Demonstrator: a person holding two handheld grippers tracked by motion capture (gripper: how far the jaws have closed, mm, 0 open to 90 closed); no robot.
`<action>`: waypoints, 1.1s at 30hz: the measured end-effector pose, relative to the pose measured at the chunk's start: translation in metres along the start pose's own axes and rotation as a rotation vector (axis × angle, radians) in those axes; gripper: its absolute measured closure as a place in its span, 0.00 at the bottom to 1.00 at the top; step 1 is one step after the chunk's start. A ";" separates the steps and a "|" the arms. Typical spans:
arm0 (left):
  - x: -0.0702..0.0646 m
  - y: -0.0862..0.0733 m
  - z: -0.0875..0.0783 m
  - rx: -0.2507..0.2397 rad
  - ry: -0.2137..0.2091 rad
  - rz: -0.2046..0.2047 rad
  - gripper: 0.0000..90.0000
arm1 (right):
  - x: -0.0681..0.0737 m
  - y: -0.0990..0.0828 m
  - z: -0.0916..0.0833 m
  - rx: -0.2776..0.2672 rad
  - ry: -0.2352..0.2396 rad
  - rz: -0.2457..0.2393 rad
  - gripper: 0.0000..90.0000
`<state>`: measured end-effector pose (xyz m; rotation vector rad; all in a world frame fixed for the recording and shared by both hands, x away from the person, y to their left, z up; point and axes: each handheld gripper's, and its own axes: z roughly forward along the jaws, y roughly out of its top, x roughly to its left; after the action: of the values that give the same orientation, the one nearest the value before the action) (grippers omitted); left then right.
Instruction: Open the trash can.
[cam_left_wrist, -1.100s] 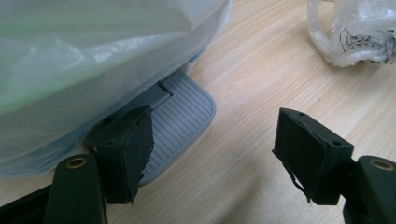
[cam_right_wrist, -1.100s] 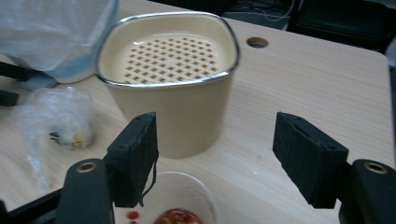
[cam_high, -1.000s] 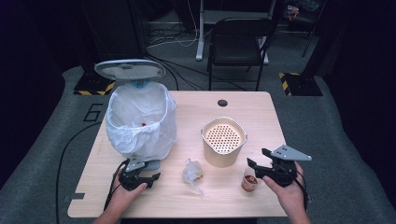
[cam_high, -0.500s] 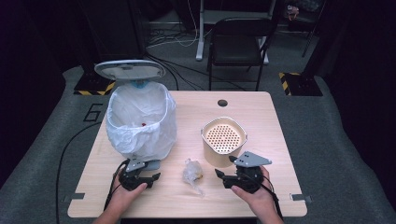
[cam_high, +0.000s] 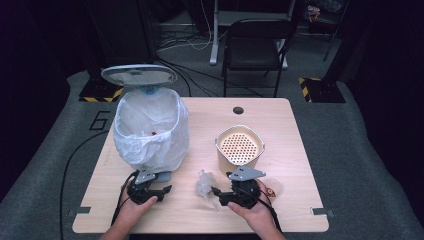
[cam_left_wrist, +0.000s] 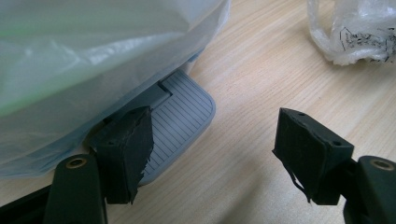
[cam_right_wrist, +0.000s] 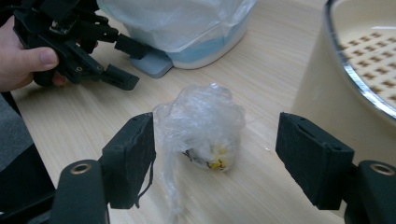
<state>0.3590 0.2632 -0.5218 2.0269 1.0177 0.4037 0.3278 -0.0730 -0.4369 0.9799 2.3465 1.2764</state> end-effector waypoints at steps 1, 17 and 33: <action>0.000 0.000 0.000 0.004 0.002 0.005 0.31 | 0.002 0.000 0.007 0.012 0.012 -0.003 0.30; 0.000 0.000 0.000 0.004 0.000 0.009 0.31 | 0.013 0.006 0.045 0.030 0.032 -0.037 0.24; 0.000 0.000 0.000 -0.002 0.002 0.002 0.31 | 0.008 -0.006 0.069 0.077 0.010 -0.016 0.23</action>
<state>0.3585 0.2632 -0.5221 2.0265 1.0165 0.4074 0.3574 -0.0267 -0.4801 0.9773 2.4230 1.1953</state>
